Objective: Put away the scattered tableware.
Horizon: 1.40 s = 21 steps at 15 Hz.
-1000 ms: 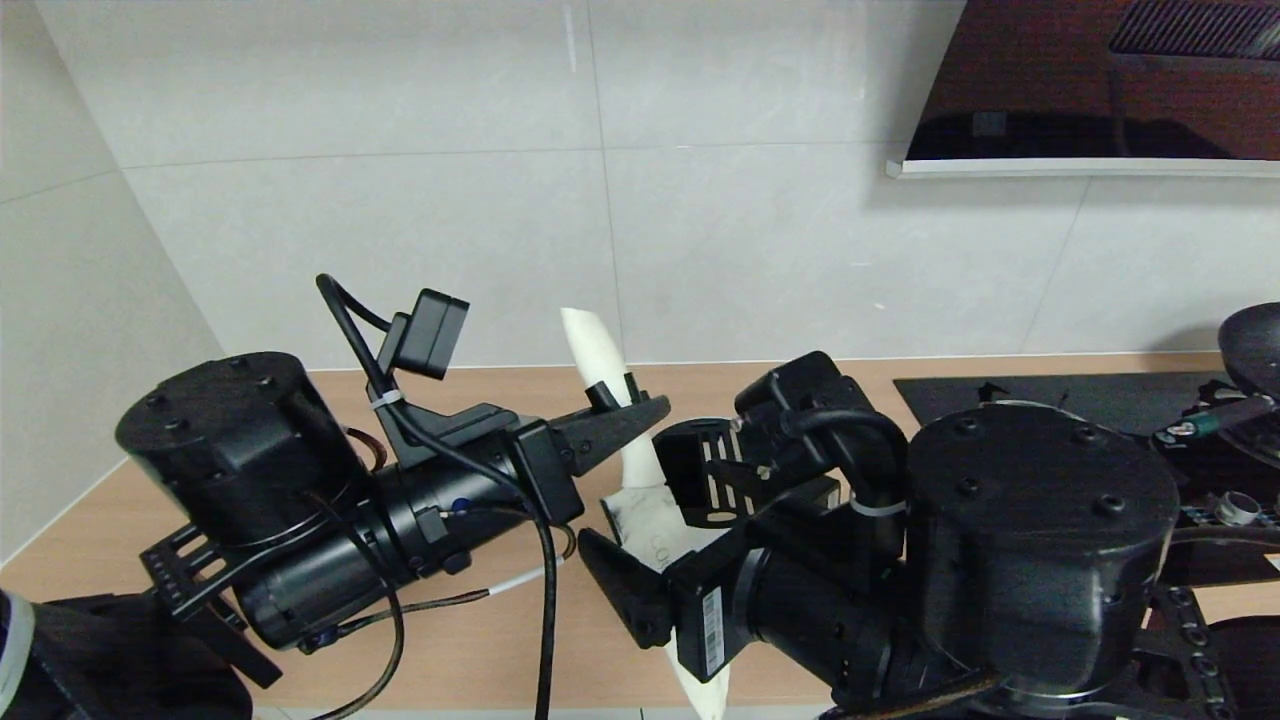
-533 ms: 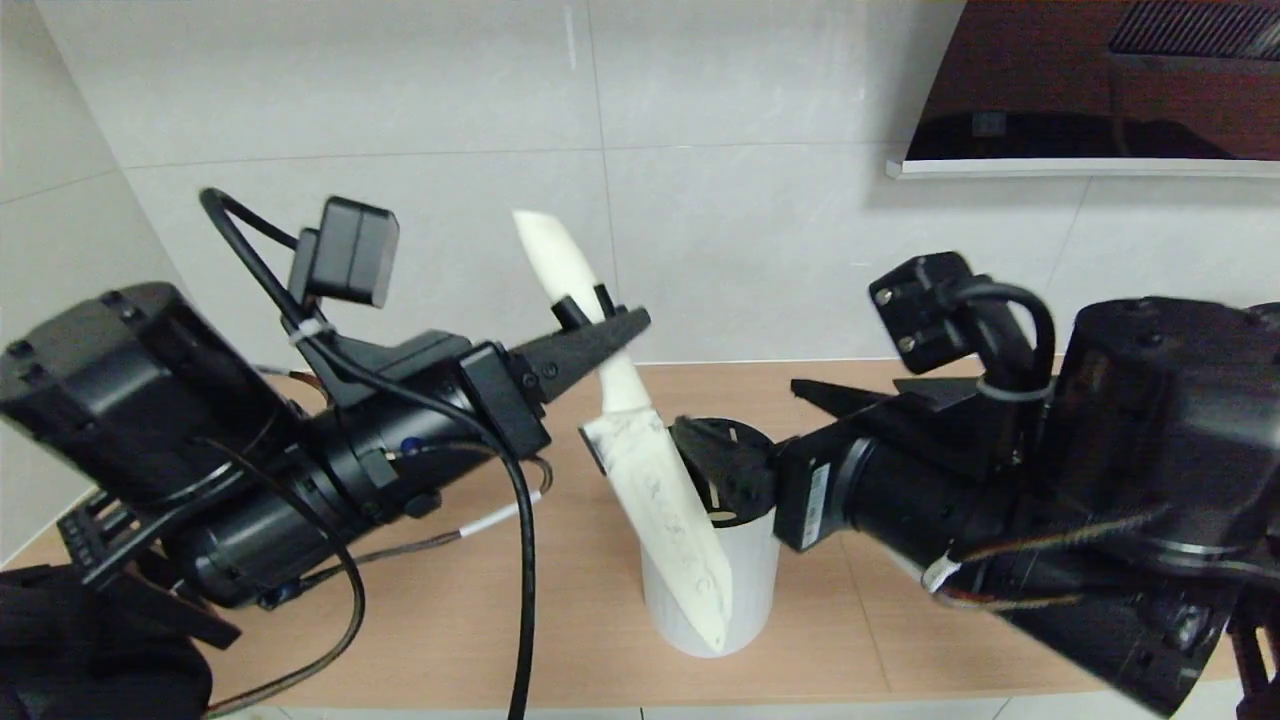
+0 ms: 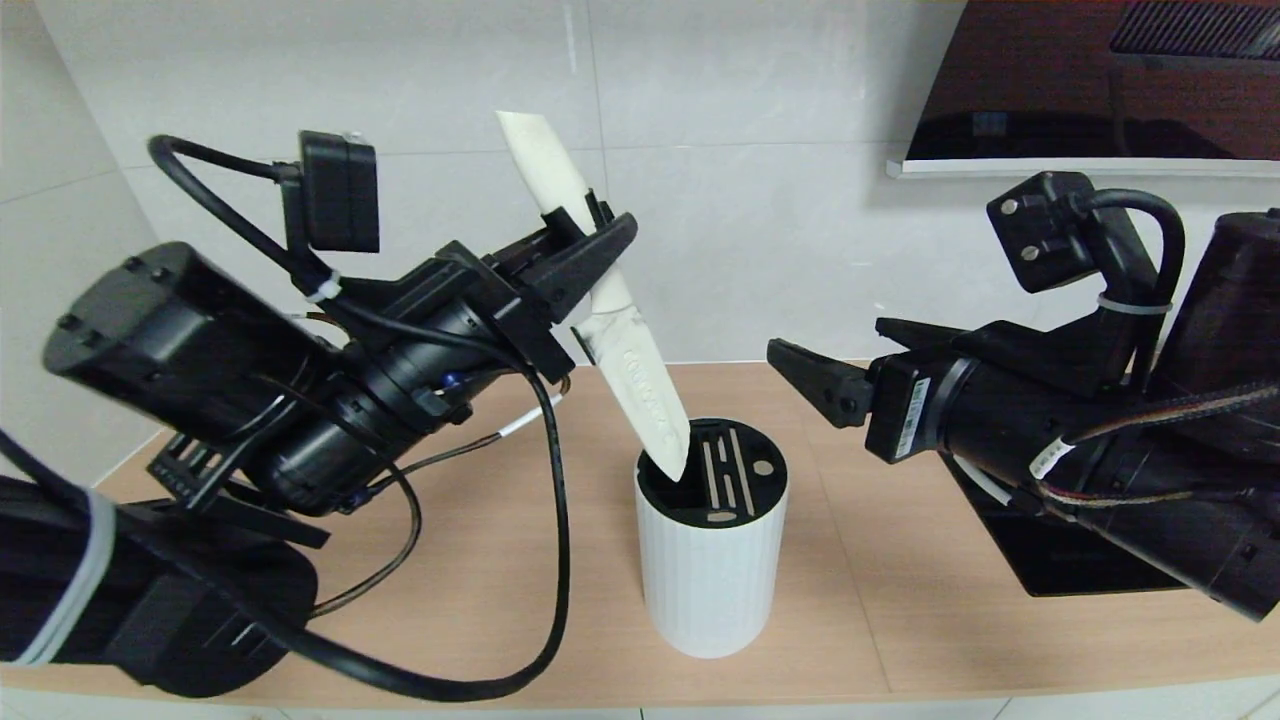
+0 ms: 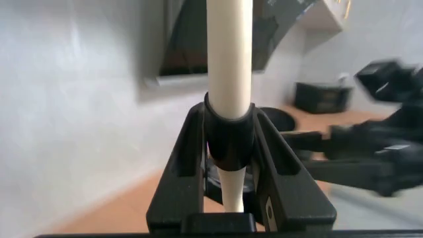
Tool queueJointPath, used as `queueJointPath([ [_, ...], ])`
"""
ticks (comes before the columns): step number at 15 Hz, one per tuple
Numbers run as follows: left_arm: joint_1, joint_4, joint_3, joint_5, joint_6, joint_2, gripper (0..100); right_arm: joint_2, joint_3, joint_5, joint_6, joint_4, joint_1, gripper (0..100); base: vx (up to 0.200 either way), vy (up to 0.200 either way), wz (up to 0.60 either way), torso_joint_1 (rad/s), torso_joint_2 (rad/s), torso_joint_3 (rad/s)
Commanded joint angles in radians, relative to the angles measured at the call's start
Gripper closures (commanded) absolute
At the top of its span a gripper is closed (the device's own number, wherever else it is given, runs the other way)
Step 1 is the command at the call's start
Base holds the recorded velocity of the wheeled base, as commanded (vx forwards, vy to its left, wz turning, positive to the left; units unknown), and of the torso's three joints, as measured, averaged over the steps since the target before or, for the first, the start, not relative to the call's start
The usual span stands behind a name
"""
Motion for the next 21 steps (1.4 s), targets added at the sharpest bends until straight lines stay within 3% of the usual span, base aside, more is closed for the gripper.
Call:
queueJointPath([
  [1,0.000,-0.043,-0.009,-0.011,0.068,0.125,100,0.000,-0.001,-0.001,-0.001,0.001,-0.001,0,0.000,0.000,0.00,0.000,0.00,0.000],
  [17,-0.008,-0.043,0.026,-0.014,0.083,0.156,100,0.026,0.002,-0.012,-0.001,0.001,-0.002,0,0.000,0.000,0.00,0.000,0.00,0.000],
  [21,-0.024,-0.043,0.041,-0.014,0.105,0.177,100,0.029,0.003,-0.013,-0.001,0.001,-0.002,0,0.000,0.000,0.00,0.000,0.00,0.000],
])
